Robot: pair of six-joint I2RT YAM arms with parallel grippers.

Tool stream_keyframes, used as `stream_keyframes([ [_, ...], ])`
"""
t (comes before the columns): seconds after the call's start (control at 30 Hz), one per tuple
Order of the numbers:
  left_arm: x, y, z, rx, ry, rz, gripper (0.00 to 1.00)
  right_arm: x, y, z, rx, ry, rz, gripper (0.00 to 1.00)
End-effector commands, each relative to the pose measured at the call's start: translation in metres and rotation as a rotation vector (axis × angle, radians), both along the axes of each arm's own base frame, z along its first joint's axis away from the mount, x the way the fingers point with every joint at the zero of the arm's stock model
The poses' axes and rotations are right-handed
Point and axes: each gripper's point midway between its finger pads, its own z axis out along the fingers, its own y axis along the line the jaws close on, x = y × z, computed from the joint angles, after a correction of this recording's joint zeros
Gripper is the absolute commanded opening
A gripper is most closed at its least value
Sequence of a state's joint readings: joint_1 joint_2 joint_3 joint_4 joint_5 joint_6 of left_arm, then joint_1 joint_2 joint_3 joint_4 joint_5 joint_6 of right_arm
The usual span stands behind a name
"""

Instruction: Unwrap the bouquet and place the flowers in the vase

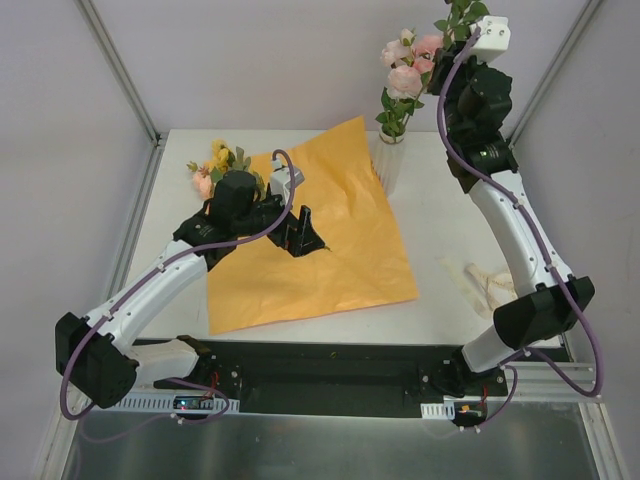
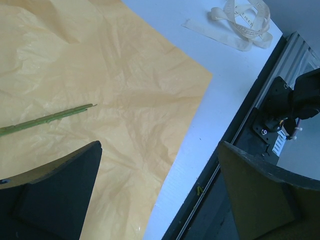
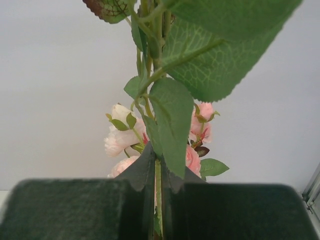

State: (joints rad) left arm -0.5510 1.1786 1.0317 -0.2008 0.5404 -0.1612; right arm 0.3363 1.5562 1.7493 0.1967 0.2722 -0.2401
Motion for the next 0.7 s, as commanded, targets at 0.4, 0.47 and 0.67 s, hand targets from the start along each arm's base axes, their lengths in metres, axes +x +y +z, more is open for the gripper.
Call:
stream_keyframes([
  [0.4, 0.004, -0.008, 0.012, -0.02, -0.016, -0.022, 0.99, 0.034, 0.012, -0.049, -0.054, 0.081, 0.012, 0.01],
  [0.47, 0.003, -0.008, 0.012, -0.019, -0.017, -0.024, 0.99, 0.038, 0.015, -0.058, -0.065, 0.096, 0.017, 0.01],
  [0.67, 0.003, -0.008, 0.012, -0.019, -0.013, -0.025, 0.99, 0.043, 0.013, -0.08, -0.086, 0.14, 0.003, 0.04],
])
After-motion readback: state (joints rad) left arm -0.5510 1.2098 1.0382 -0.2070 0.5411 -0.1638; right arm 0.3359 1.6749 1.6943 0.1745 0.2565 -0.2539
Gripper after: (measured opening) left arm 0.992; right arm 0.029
